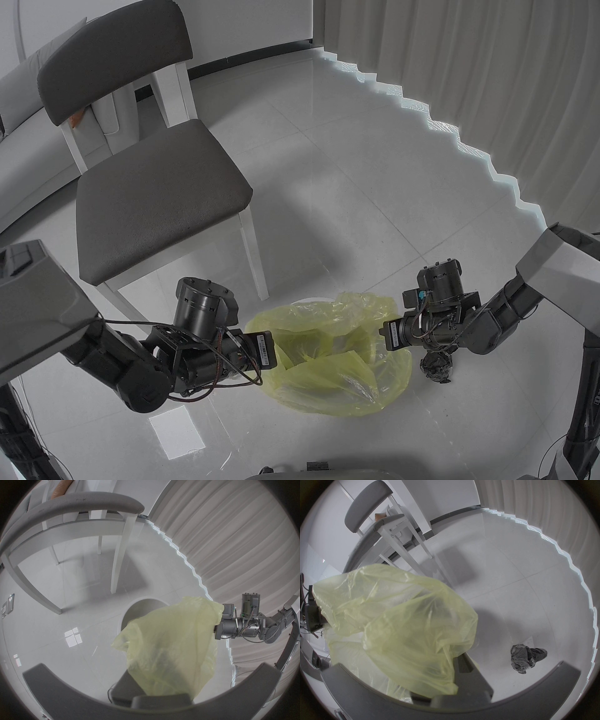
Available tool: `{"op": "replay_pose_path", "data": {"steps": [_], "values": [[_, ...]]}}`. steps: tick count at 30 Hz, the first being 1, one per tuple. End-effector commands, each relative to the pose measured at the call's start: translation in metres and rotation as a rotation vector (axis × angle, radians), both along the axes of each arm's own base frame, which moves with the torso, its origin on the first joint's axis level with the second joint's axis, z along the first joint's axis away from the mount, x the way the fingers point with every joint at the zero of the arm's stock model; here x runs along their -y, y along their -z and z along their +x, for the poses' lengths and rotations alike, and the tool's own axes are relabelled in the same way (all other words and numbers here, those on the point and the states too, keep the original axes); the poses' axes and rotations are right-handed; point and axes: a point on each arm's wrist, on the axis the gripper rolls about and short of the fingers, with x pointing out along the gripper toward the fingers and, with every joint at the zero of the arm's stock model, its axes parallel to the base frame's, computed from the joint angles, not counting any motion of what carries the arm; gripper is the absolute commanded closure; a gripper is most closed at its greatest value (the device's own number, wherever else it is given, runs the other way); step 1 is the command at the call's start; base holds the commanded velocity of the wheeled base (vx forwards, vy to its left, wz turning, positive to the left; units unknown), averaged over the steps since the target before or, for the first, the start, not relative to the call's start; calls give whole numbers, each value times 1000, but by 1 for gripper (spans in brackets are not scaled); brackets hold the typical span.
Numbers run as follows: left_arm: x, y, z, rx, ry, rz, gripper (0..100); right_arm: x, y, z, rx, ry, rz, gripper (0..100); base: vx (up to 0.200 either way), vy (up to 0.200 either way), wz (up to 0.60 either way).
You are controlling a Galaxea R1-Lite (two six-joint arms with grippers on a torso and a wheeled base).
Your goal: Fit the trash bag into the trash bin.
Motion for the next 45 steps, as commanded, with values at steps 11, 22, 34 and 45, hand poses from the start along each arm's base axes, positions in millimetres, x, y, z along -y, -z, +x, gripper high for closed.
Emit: {"op": "replay_pose_path", "data": {"steps": [11,22,34,45], "values": [[-4,55,14,-22,-34,13,100,-10,35,15,-48,-29,-16,100,0,0,0],[-4,47,16,24,-42,-18,100,-3,0,13,46,-32,-18,0,0,0,0],[-9,34,44,99,-82,-66,100,-20,-18,24,139,-92,-11,0,0,0,0],[-18,66,78,42,-140,-27,100,-13,-14,20,117,-77,-20,0,0,0,0]]}}
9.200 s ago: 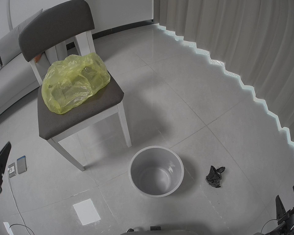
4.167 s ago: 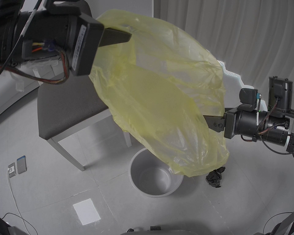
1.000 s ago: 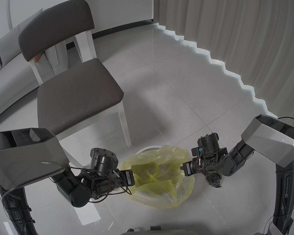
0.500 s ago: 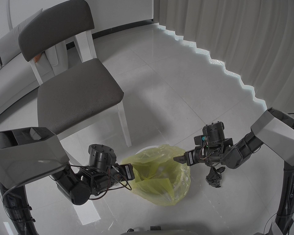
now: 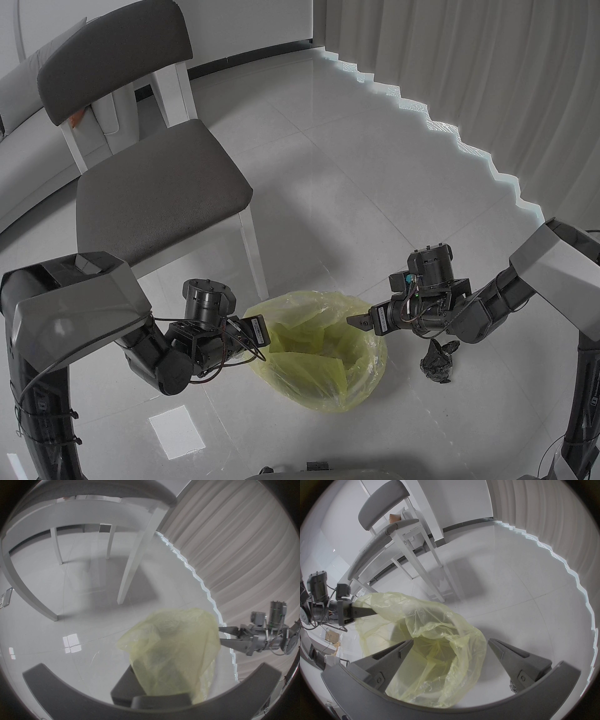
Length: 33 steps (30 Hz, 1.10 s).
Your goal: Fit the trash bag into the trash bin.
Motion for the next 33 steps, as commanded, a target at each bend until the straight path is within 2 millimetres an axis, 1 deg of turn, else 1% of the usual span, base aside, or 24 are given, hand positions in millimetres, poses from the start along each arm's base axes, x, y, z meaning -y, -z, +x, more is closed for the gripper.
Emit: {"op": "replay_pose_path", "data": {"steps": [1,3,7,14,19,20,22,23,25,29,31,32,33], "values": [[-8,19,12,-46,-32,23,100,5,2,-2,-11,12,-7,0,0,0,0],[-14,24,18,-59,-51,29,100,10,2,-1,-10,23,-8,0,0,0,0],[-18,23,33,-33,-77,15,100,14,2,3,-8,35,-5,0,0,0,0],[-10,18,50,-19,-75,8,100,15,2,3,-9,37,-4,0,0,0,0],[-7,24,60,-20,-76,10,100,21,3,5,-13,52,-7,0,0,0,0],[-7,26,60,-23,-76,12,0,22,3,5,-14,55,-7,0,0,0,0],[-8,29,59,-32,-77,17,0,29,2,6,-16,71,-7,0,0,0,0],[-8,29,59,-32,-77,17,0,29,3,5,-18,71,-7,0,0,0,0],[-10,28,56,-38,-80,20,0,42,1,7,-19,96,-4,0,0,0,0],[-19,18,47,-41,-93,20,0,56,0,7,-10,129,0,0,0,0,0],[-21,17,44,-42,-95,22,0,59,-2,7,-2,134,4,0,0,0,0],[-26,15,38,-47,-103,25,0,65,-3,7,8,148,9,0,0,0,0],[-29,13,36,-49,-108,24,0,66,-4,6,11,151,10,0,0,0,0]]}}
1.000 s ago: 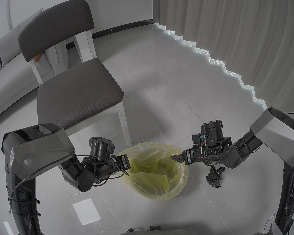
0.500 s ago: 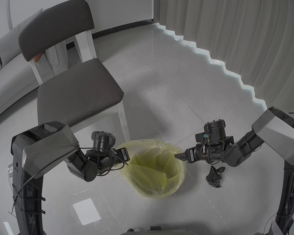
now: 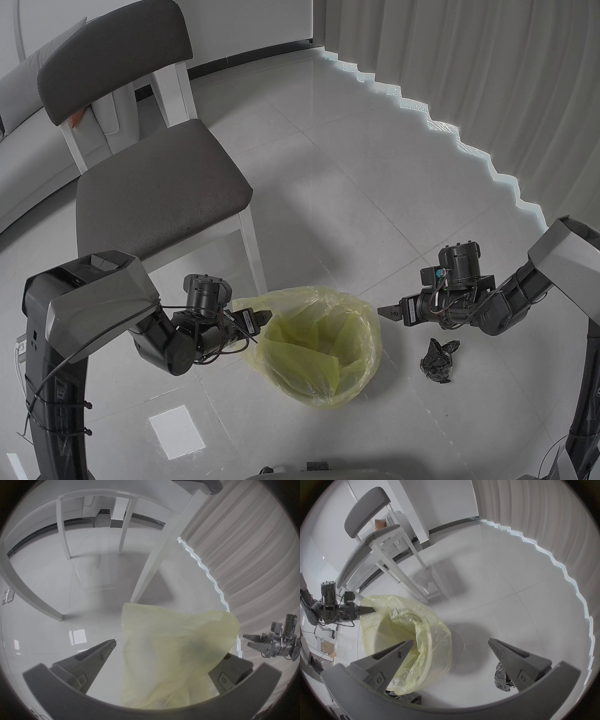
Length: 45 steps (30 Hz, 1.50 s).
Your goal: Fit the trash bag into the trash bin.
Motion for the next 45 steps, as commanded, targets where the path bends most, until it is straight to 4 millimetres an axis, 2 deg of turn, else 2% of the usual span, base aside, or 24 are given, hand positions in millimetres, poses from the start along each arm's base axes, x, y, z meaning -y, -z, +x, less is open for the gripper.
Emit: {"op": "replay_pose_path", "data": {"steps": [1,6,9,12,17,21,26,32,37,38,43,44,45], "values": [[-16,-18,-14,8,-26,-3,0,16,-5,-2,16,36,7,0,0,0,0],[-30,-24,-43,-32,-34,21,0,22,-10,-10,13,30,19,0,0,0,0],[-36,-18,-47,-42,-36,53,0,21,-10,-14,7,25,18,0,0,0,0],[-39,-6,-37,-48,-43,100,0,19,-9,-15,3,17,15,0,0,0,0],[-28,13,7,-18,-118,162,0,18,-9,-19,1,13,13,0,0,0,0],[-26,21,31,-52,-128,178,0,19,-9,-21,-3,17,14,0,0,0,0],[-18,33,41,-71,-116,192,0,20,-7,-19,-6,18,13,0,0,0,0],[-14,46,33,-144,-79,242,0,17,-5,-17,-7,12,11,0,0,0,0],[-14,38,25,-143,-72,240,0,16,-4,-16,-7,11,12,0,0,0,0],[-16,23,20,-127,-75,218,0,16,-5,-16,-6,10,13,0,0,0,0],[-27,-14,3,-78,-96,172,0,14,-6,-13,5,6,19,0,0,0,0],[-27,-14,3,-78,-96,172,0,14,-6,-13,5,6,19,0,0,0,0],[-30,-29,-5,-51,-88,151,0,8,-8,-10,15,-5,25,0,0,0,0]]}}
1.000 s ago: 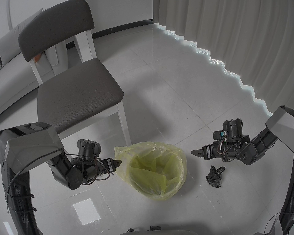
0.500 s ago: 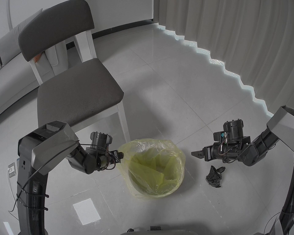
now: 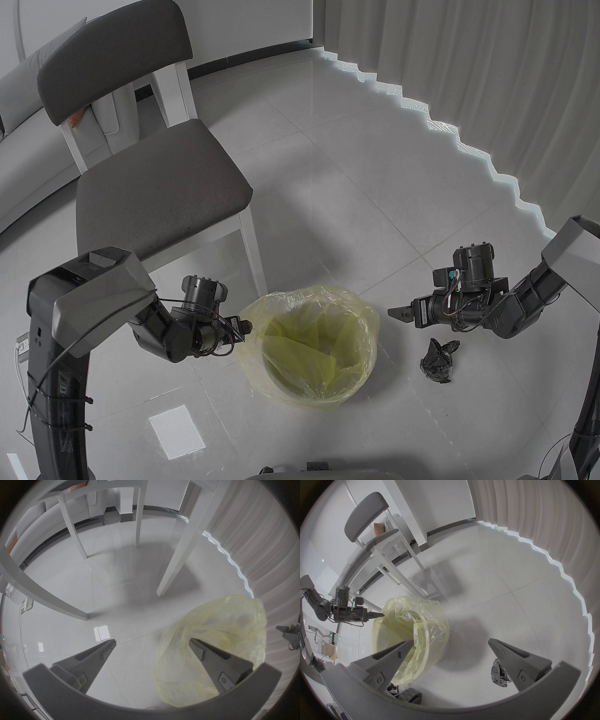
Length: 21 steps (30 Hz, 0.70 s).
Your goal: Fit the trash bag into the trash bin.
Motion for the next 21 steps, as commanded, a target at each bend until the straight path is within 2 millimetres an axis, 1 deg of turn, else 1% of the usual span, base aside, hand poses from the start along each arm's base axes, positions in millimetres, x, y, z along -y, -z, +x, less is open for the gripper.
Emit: {"op": "replay_pose_path", "data": {"steps": [1,2,3,5,7,8,9,10,12,15,16,17,18,20,21], "values": [[-11,-52,-22,87,3,-53,0,-13,-1,7,21,-25,11,0,0,0,0],[-12,-53,-22,89,1,-54,0,-14,-1,8,23,-26,12,0,0,0,0],[-13,-59,-28,95,2,-57,0,-25,0,12,28,-47,14,0,0,0,0],[-14,-61,-31,93,2,-56,0,-38,2,16,35,-75,16,0,0,0,0],[-15,-60,-34,87,1,-55,0,-52,8,21,31,-100,13,0,0,0,0],[-15,-61,-36,83,0,-56,0,-56,9,23,30,-107,12,0,0,0,0],[-14,-63,-41,82,5,-60,0,-64,13,25,20,-120,9,0,0,0,0],[-13,-64,-45,76,7,-65,0,-67,14,26,11,-125,5,0,0,0,0],[-5,-65,-59,56,44,-86,0,-76,18,30,-7,-139,-2,0,0,0,0],[8,-57,-75,32,112,-92,0,-84,22,34,-21,-152,-9,0,0,0,0],[10,-55,-76,32,117,-93,0,-84,23,34,-23,-152,-9,0,0,0,0],[18,-49,-77,39,140,-95,0,-88,25,34,-28,-158,-12,0,0,0,0],[22,-43,-77,36,149,-90,0,-89,27,34,-34,-161,-14,0,0,0,0],[26,-32,-74,27,154,-79,0,-90,31,34,-41,-165,-22,0,0,0,0],[29,-23,-73,12,160,-71,0,-90,35,34,-45,-167,-28,0,0,0,0]]}}
